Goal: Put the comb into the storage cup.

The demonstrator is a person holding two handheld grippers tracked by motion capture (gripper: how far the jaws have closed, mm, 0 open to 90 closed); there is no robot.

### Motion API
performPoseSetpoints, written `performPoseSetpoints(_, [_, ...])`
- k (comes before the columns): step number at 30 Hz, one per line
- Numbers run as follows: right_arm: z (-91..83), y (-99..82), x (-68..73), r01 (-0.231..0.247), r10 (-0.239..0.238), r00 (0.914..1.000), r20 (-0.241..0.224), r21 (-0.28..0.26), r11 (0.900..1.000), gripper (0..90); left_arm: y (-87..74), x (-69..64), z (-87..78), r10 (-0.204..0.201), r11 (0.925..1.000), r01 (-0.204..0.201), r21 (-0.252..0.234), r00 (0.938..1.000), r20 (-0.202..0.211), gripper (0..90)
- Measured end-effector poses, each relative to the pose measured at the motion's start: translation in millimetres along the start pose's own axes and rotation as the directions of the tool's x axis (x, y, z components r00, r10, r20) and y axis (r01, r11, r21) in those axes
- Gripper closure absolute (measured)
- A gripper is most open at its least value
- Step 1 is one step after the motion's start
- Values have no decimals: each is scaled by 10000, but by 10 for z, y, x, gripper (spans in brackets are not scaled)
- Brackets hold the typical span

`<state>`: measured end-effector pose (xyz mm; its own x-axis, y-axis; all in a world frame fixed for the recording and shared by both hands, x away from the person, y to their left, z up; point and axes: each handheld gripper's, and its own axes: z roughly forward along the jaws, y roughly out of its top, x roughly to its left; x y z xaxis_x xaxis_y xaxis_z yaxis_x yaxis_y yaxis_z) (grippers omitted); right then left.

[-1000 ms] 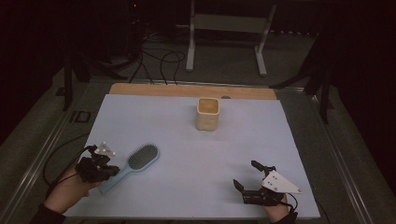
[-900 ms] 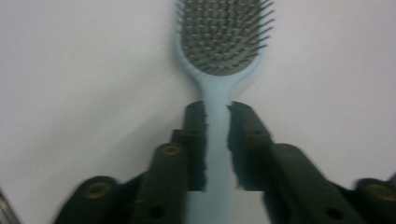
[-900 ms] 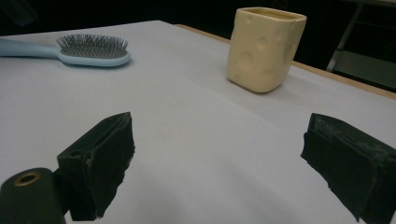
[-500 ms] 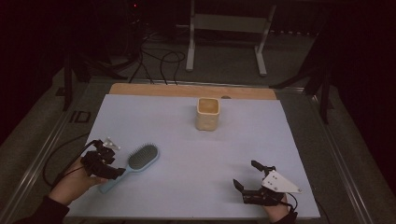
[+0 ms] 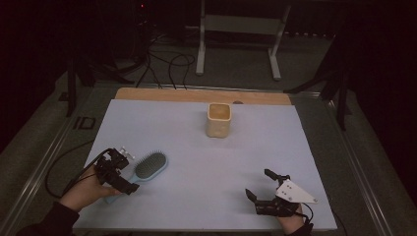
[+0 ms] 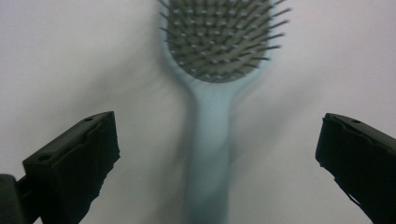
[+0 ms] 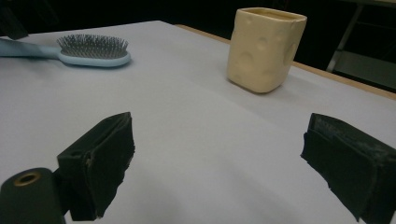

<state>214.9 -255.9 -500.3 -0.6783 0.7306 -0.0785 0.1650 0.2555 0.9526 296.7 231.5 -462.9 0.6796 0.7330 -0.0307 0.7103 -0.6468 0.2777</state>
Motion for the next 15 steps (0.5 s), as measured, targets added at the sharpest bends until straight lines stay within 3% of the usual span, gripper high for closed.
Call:
performPoseSetpoints(8, [2, 1, 0, 36, -36, 10000, -6, -30, 10000, 88, 42, 56, 91, 223, 9989, -228, 408, 9997, 127, 16])
performPoseSetpoints(15, [5, -1, -2, -2, 2, 10000, -24, -15, 10000, 88, 86, 77, 158, 566, 9954, -575, 761, 9983, 147, 128])
